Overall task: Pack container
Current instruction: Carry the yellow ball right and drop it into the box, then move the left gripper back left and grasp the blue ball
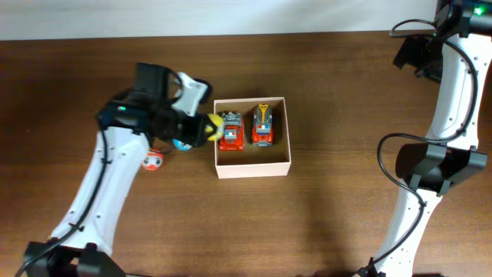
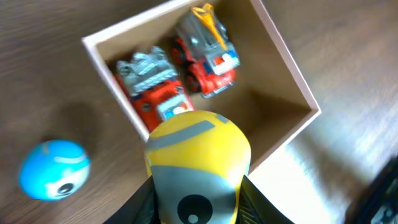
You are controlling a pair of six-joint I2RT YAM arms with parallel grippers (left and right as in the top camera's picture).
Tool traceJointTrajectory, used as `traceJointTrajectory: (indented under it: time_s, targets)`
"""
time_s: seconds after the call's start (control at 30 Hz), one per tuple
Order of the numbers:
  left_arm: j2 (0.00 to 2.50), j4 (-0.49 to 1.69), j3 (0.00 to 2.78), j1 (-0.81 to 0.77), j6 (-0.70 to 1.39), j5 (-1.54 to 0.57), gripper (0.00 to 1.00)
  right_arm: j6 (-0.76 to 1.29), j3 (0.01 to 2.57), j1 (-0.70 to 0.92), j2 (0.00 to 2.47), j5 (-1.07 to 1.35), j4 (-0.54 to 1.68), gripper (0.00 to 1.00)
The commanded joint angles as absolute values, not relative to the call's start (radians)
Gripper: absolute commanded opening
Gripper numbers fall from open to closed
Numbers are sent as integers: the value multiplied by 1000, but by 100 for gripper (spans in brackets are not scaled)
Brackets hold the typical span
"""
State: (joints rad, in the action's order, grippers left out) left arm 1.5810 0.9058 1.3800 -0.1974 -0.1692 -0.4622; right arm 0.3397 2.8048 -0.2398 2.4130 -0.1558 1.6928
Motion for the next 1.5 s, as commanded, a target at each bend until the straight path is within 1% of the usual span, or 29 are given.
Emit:
traceJointTrajectory:
  time_s: [0.0, 0.3, 0.5, 0.73, 0.77, 0.9, 0.97, 1.13, 1.3, 1.47]
  targets:
    - [1584, 912, 1392, -247, -204, -362, 33, 348, 2822, -242, 2376, -158, 1699, 99]
    - [1691, 918, 1392, -298, -204, -343, 33, 348, 2822, -242, 2376, -158, 1699, 99]
    - [1766, 929, 1392, -300, -204, -343, 33, 348, 2822, -242, 2376, -158, 1699, 99]
    - [1786, 937, 1392, -301, -204, -343, 33, 348, 2822, -242, 2376, -158, 1699, 99]
    - [1786, 937, 1392, -301, -204, -344, 34, 348, 2822, -242, 2376, -158, 1699, 99]
    - [1786, 940, 1392, -301, -204, -344, 57, 348, 2822, -242, 2376, -158, 1699, 99]
    - [1786, 936, 1392, -301, -204, -344, 61, 348, 2822, -242, 2376, -158, 1699, 99]
    - [1785, 929, 1409, -298, -204, -343, 61, 348, 2822, -242, 2376, -158, 1699, 99]
    - [1778, 937, 1492, -272, -172, -326, 60, 348, 2822, -242, 2376, -158, 1699, 99]
    - [1752, 945, 1567, -231, -72, -166, 60, 348, 2822, -242, 2376, -158, 1699, 99]
